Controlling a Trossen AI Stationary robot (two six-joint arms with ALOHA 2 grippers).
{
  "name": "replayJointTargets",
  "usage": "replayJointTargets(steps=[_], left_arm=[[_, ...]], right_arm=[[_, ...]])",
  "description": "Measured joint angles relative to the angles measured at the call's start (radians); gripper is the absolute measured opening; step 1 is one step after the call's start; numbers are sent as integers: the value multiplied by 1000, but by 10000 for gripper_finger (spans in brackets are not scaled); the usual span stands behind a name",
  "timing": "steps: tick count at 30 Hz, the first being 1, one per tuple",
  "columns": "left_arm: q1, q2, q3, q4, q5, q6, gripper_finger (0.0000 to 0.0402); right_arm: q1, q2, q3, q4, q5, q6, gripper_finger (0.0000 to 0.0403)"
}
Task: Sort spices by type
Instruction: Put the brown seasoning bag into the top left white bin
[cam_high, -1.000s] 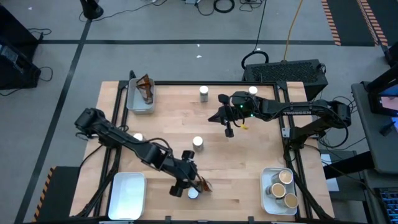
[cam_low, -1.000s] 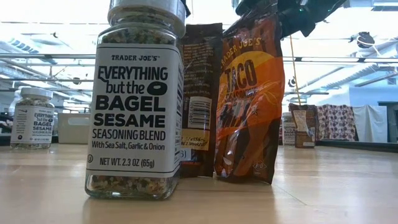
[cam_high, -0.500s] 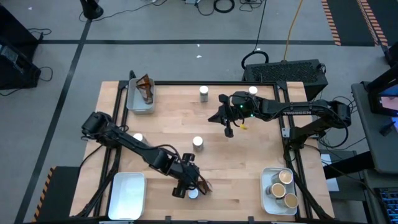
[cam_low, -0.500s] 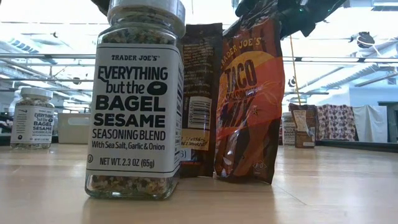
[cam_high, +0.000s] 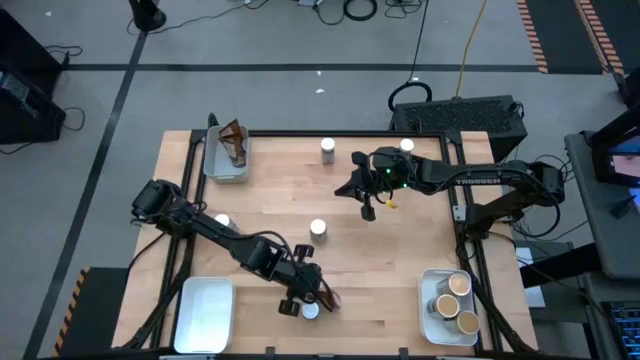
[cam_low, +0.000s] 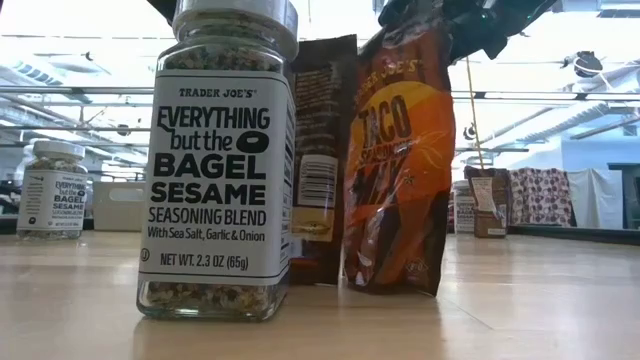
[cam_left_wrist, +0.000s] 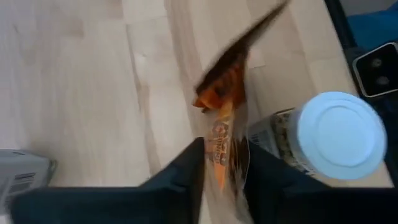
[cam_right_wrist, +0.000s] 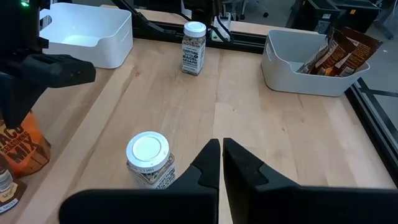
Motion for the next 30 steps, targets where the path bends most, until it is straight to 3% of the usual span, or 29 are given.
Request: replayJointTargets(steps=[5,13,21,30], left_arm=[[0,-3,0,-9,-5,45,10],[-1,-74,0,-109,-68,56,5],[23,-260,0,-375,-245,31,2],[191,-467,0,-678,-356,54,1]], right_arm=[[0,0,0,-2,0,0,0],[0,0,0,-4,0,-6,0],[0,0,0,-16,0,-7,0],[0,0,0,-16,0,-3,0]])
